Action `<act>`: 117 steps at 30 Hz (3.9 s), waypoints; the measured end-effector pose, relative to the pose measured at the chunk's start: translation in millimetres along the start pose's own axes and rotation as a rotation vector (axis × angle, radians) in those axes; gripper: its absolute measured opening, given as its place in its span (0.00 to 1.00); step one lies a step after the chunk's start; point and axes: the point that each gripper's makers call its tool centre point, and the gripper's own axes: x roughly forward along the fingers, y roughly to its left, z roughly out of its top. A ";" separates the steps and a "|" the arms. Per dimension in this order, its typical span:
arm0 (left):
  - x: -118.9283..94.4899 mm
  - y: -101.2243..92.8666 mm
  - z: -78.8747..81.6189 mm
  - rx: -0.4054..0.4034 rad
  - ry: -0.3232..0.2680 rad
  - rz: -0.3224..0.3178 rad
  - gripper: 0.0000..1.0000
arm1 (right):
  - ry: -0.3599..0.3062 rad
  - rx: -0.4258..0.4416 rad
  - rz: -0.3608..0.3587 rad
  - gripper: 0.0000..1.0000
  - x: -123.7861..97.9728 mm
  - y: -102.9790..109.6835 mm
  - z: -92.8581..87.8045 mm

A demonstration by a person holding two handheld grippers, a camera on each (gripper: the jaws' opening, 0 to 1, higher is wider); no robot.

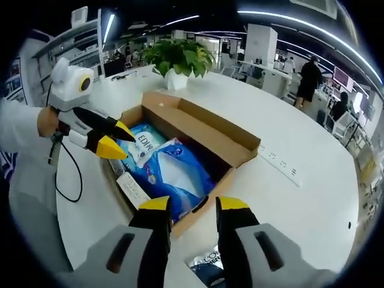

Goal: Operate the shoe box by opening the lid, removing the specified soft item, and placing it in the target area until the item is outside and the box remains undamaged.

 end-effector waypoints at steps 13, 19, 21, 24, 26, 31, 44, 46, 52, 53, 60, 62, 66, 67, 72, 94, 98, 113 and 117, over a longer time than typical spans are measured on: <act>14.9 0.2 -11.9 -0.027 0.048 0.016 0.29 | 0.021 -0.054 0.018 0.24 20.4 -3.9 9.3; 19.2 6.0 -14.2 -0.055 0.053 0.035 0.29 | 0.038 -0.083 0.026 0.23 35.2 -2.6 11.8; 20.6 4.5 -14.4 -0.054 0.053 0.033 0.28 | 0.046 -0.092 0.028 0.23 40.6 -2.9 11.3; 22.5 2.7 -14.6 -0.056 0.057 0.031 0.28 | 0.054 -0.088 0.030 0.25 47.3 -3.5 10.7; 23.8 2.6 -13.8 -0.063 0.055 0.029 0.28 | 0.052 -0.097 0.032 0.24 51.2 -3.5 11.1; 28.0 5.8 -14.3 -0.071 0.063 0.040 0.27 | 0.057 -0.144 0.029 0.20 58.6 -3.7 12.1; 31.5 9.7 -15.9 -0.067 0.072 0.066 0.14 | 0.077 -0.207 0.034 0.00 65.1 -5.1 9.9; 30.3 12.9 -16.2 -0.046 0.074 0.084 0.09 | 0.074 -0.202 0.032 0.00 65.5 -5.0 10.7; 28.1 14.3 -16.8 -0.044 0.076 0.079 0.01 | 0.059 -0.213 0.029 0.00 66.1 -2.5 15.3; 27.5 15.5 -17.0 -0.041 0.079 0.084 0.00 | 0.059 -0.210 0.030 0.00 66.2 -2.1 15.6; 23.5 18.5 -16.6 -0.062 0.078 0.088 0.00 | 0.037 -0.216 0.033 0.00 65.1 4.4 24.0; 20.7 20.2 -16.1 -0.065 0.076 0.093 0.00 | 0.028 -0.220 0.035 0.00 64.8 6.3 28.0; 14.7 25.3 -15.3 -0.075 0.072 0.099 0.00 | 0.020 -0.229 0.043 0.00 65.9 10.8 34.5; 13.1 26.4 -15.1 -0.075 0.069 0.101 0.00 | 0.017 -0.230 0.045 0.00 66.5 12.1 36.3; 3.7 33.4 -15.0 -0.088 0.059 0.114 0.00 | 0.008 -0.243 0.056 0.00 69.1 19.8 42.4; -13.3 56.7 -27.6 -0.157 0.063 0.157 0.00 | 0.033 -0.124 0.070 0.19 70.5 26.9 48.0; -13.8 58.0 -28.8 -0.163 0.064 0.160 0.00 | 0.046 -0.005 0.079 0.20 64.9 25.3 42.6; -14.6 56.8 -30.7 -0.175 0.070 0.157 0.00 | 0.113 0.117 0.073 0.14 72.8 25.8 22.4; -14.0 56.1 -31.9 -0.178 0.072 0.156 0.00 | 0.134 0.118 0.069 0.05 73.5 26.6 18.1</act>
